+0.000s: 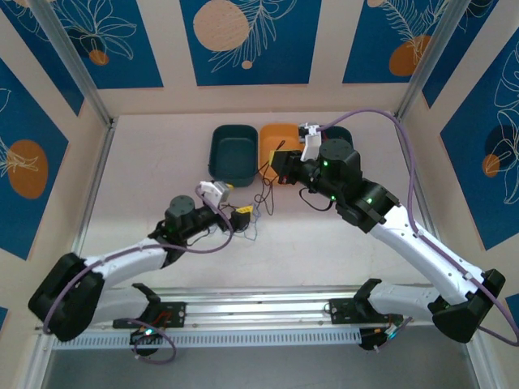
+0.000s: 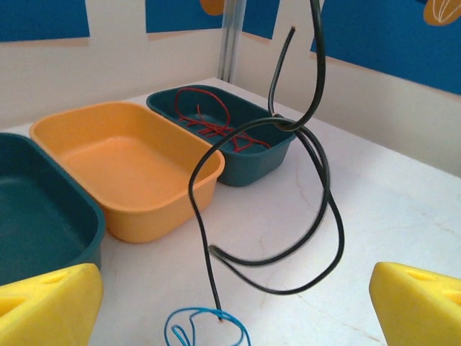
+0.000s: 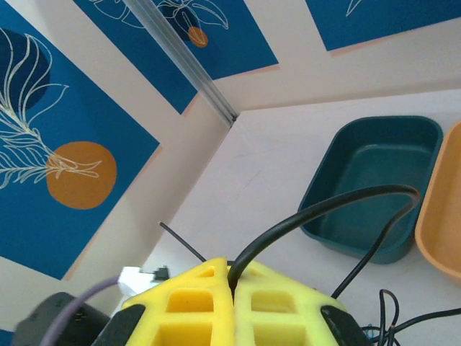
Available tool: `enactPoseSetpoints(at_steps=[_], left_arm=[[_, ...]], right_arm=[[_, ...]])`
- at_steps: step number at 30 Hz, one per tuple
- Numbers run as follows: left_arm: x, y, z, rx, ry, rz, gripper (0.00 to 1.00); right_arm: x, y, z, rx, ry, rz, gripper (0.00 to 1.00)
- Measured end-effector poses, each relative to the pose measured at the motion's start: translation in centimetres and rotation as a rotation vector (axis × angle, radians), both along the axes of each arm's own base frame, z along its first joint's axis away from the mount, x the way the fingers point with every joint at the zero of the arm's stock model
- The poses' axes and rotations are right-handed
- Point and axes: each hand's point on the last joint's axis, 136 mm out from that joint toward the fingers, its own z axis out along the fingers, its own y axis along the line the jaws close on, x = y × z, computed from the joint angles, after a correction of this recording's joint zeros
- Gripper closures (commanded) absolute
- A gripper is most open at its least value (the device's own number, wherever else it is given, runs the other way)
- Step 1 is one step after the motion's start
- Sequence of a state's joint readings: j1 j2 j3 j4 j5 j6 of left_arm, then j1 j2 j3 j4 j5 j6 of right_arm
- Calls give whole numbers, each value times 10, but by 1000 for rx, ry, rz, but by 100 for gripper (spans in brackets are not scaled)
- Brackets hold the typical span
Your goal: Untangle the cables
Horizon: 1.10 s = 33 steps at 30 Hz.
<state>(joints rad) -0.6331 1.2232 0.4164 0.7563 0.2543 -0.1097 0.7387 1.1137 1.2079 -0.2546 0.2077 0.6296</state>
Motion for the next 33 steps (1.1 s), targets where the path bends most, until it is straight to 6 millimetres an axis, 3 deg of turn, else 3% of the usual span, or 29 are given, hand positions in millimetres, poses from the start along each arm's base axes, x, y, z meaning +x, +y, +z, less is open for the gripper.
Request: enactPoseSetpoints(at_steps=[7,14,18,23,26,33], left_arm=[[18,-29,-6,30,-102,-44,14],[13,-52,4,25,-170,-99,14],[16,-58,0,44,-169,-101,29],[22,-58,-11,78,-146,-75,76],[24,-56,-16,95,-133,-54,97],[19,-35,-30,131,-89,15,100]], right_arm=[[-4,4,0,42,43,17,100],[-4,4,0,61,64,12,100],[-5,5,0,65,67,18,100],[-5,5,0,65,68,21,100],[-3,3,0,64,67,14,100],[1,-14,3,35,35,-30,100]])
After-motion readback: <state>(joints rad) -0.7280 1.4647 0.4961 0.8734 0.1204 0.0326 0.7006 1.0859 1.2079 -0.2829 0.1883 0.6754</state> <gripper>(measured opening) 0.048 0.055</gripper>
